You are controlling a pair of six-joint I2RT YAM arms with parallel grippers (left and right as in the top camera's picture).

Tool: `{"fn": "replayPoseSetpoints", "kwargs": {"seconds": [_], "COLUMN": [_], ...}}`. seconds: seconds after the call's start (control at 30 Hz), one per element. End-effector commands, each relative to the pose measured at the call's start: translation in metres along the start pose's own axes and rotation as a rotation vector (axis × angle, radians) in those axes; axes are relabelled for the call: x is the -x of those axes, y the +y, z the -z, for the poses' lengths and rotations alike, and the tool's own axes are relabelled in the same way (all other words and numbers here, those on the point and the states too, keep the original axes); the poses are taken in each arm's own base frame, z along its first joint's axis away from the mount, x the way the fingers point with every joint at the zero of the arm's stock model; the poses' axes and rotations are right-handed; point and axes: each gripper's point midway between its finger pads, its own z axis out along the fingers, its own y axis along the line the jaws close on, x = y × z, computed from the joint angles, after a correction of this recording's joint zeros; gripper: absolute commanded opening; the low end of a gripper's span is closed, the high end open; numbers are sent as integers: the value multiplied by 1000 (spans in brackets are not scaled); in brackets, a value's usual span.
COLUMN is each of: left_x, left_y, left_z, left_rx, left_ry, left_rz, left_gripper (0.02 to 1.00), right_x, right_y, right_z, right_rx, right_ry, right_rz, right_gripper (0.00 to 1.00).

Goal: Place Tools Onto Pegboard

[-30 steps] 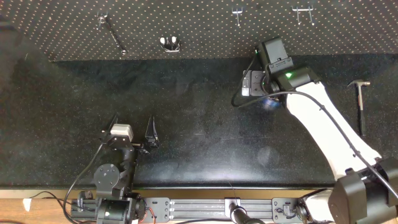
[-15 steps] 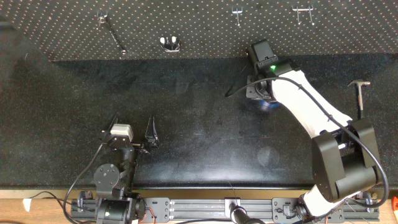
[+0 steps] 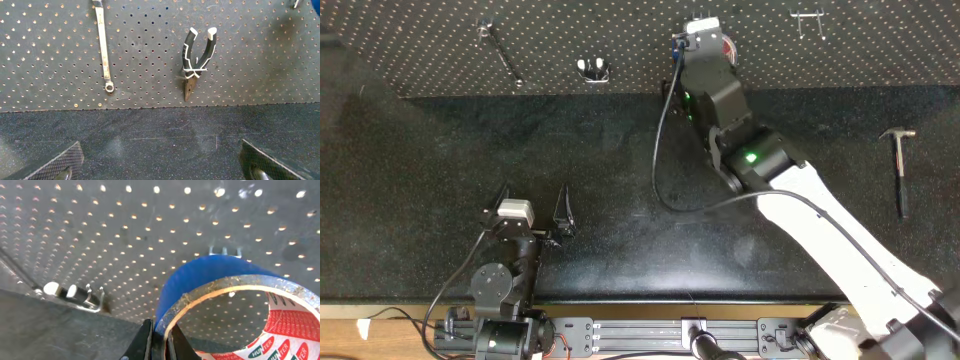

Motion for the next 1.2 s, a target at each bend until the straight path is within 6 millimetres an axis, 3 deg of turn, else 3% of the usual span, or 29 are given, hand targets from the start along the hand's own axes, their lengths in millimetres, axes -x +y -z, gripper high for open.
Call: {"fn": "replayPoseSetpoints", "kwargs": {"seconds": [0.03, 0.17, 0.27, 0.37, 0.43, 0.53, 0.7, 0.77, 0.8, 0.83, 0.87, 0.9, 0.97, 1.03, 1.1, 1.17, 1.2], "left_x": [-1, -1, -1, -1, -1, -1, -1, -1, -1, -1, -1, -1, -1, -1, -1, -1, -1], "left_y": [-2, -2, -2, -2, -2, -2, -2, -2, -2, -2, -2, -2, -2, -2, -2, -2, -2], "left_z": [0, 0, 0, 0, 0, 0, 0, 0, 0, 0, 0, 0, 0, 0, 0, 0, 0], "left_rx": [-9, -10, -10, -10, -10, -9, -9, -9, -10, -9, -10, -10, -9, -10, -10, -9, -10], "left_ry": [0, 0, 0, 0, 0, 0, 0, 0, 0, 0, 0, 0, 0, 0, 0, 0, 0], "left_rz": [-3, -3, -3, -3, -3, -3, -3, -3, -3, -3, -3, -3, -3, -3, -3, -3, -3], "left_gripper": [996, 996, 996, 996, 996, 996, 996, 996, 996, 996, 996, 998, 998, 996, 996, 996, 996], "right_x": [5, 2, 2, 1, 1, 4, -15, -46, -81, -123, -142, -158, -170, -172, -170, -188, -215], "right_y": [-19, -14, -12, -4, -2, 8, 10, -2, -37, -91, -130, -181, -234, -282, -318, -333, -350], "right_z": [-25, -46, -51, -50, -49, -36, -16, 4, 31, 75, 106, 145, 175, 190, 167, 161, 168], "right_rx": [-149, -142, -140, -122, -118, -96, -54, -61, -158, -335, -453, -598, -638, -616, -438, -337, -343], "right_ry": [-73, -106, -117, -115, -115, -112, 8, 172, 351, 573, 698, 819, 911, 952, 795, 715, 730], "right_rz": [42, 55, 51, 57, 58, 68, 108, 70, -18, -119, -151, -188, -146, -48, -76, -174, -267], "right_gripper": [75, 73, 80, 294, 336, 371, 375, 555, 715, 763, 761, 825, 956, 967, 967, 967, 978]}}
